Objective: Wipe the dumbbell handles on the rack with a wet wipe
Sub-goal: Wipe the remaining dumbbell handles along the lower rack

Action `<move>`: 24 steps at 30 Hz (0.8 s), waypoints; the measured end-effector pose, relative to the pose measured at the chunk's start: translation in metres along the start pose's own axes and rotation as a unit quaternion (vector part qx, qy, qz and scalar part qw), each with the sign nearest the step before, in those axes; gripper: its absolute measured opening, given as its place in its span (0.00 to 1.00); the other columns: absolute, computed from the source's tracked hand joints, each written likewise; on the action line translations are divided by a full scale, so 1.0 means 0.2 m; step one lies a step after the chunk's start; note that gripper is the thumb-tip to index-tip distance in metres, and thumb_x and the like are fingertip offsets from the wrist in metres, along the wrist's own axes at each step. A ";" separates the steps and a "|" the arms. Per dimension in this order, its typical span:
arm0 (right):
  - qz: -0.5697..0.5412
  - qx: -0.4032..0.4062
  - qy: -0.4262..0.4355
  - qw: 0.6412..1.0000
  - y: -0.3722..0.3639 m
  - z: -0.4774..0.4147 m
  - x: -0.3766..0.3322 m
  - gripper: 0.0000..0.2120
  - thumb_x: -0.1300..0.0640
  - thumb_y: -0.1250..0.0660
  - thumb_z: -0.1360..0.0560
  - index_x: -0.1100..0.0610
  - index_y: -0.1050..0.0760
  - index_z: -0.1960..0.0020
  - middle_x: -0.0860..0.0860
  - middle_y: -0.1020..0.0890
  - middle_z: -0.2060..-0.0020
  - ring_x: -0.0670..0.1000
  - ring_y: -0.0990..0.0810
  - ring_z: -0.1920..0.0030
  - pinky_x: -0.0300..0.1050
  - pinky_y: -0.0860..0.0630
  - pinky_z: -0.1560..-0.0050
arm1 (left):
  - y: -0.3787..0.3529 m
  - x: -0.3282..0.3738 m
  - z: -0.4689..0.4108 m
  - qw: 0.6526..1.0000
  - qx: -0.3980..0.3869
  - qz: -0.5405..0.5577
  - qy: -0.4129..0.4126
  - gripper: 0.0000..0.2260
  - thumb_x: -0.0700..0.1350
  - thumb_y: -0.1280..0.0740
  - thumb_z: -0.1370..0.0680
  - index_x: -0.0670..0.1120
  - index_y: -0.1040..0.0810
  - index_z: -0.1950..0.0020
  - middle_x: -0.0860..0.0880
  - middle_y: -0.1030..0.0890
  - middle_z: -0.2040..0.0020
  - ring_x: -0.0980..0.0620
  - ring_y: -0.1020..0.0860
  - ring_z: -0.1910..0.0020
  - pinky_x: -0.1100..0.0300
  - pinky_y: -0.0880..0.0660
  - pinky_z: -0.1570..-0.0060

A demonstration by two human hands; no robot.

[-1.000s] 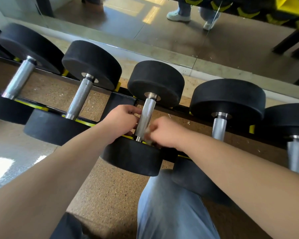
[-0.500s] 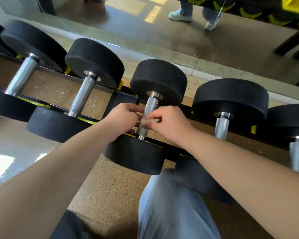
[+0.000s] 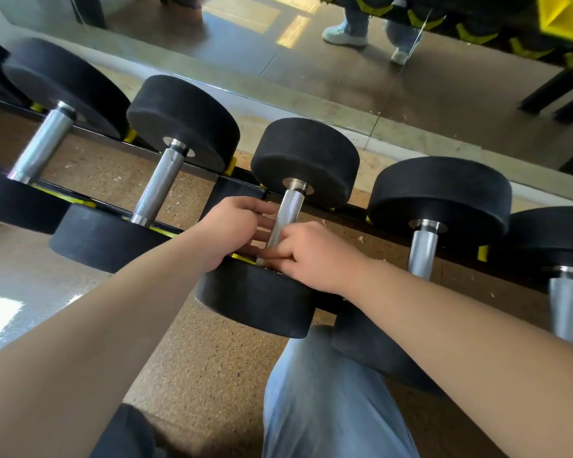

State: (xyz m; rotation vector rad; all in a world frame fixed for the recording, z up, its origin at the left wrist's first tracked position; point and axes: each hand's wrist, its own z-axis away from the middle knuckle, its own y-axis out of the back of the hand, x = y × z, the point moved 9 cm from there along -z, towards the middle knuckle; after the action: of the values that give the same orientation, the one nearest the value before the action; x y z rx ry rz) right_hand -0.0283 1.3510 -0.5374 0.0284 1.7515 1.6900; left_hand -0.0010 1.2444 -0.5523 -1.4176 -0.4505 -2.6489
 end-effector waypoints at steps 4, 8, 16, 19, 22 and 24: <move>0.089 0.087 -0.031 0.992 0.10 -0.02 0.05 0.14 0.41 0.39 0.17 0.42 0.15 0.42 0.47 0.19 0.55 0.51 0.20 0.52 0.44 0.25 0.59 | 0.01 -0.01 0.00 1.000 -0.002 0.002 0.007 0.20 0.30 0.46 0.20 0.45 0.19 0.40 0.47 0.14 0.52 0.55 0.15 0.61 0.54 0.16 0.56; 0.090 0.253 -0.167 0.949 0.29 -0.01 0.21 0.15 0.47 0.41 0.14 0.43 0.22 0.31 0.49 0.17 0.59 0.52 0.19 0.58 0.46 0.22 0.62 | 0.01 -0.02 -0.01 1.000 0.003 -0.022 0.010 0.20 0.31 0.45 0.19 0.48 0.18 0.41 0.49 0.14 0.50 0.52 0.16 0.52 0.49 0.17 0.46; 0.047 0.059 -0.032 0.997 0.04 -0.05 0.04 0.13 0.49 0.35 0.18 0.41 0.18 0.36 0.49 0.15 0.42 0.52 0.18 0.41 0.48 0.20 0.42 | 0.02 -0.02 -0.01 1.000 0.004 -0.015 0.001 0.17 0.34 0.42 0.19 0.50 0.17 0.43 0.50 0.14 0.48 0.51 0.15 0.50 0.53 0.18 0.51; 0.011 0.150 -0.071 0.986 0.13 -0.05 0.08 0.12 0.51 0.33 0.18 0.45 0.17 0.37 0.49 0.19 0.47 0.49 0.22 0.46 0.45 0.23 0.45 | 0.02 -0.01 -0.01 1.000 -0.003 -0.023 -0.009 0.16 0.35 0.40 0.18 0.51 0.18 0.40 0.51 0.14 0.51 0.53 0.16 0.51 0.53 0.17 0.50; 0.018 0.231 -0.120 0.965 0.22 -0.03 0.10 0.14 0.51 0.35 0.17 0.48 0.19 0.33 0.51 0.22 0.46 0.49 0.23 0.46 0.43 0.25 0.48 | 0.04 0.00 -0.01 1.000 -0.008 -0.027 -0.012 0.17 0.36 0.40 0.18 0.54 0.20 0.36 0.53 0.15 0.50 0.55 0.16 0.51 0.52 0.16 0.49; 0.041 0.247 -0.138 0.958 0.23 -0.03 0.11 0.15 0.53 0.38 0.16 0.51 0.20 0.31 0.53 0.19 0.43 0.52 0.21 0.43 0.42 0.26 0.46 | 0.05 0.00 -0.01 1.000 -0.004 -0.028 -0.011 0.18 0.36 0.41 0.18 0.54 0.21 0.37 0.52 0.15 0.47 0.54 0.16 0.49 0.50 0.16 0.47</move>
State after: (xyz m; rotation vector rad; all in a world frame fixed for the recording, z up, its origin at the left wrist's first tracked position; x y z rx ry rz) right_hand -0.0683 1.3629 -0.5073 0.5417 1.9243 1.1915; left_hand -0.0008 1.2350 -0.5511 -1.4573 -0.4906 -2.6841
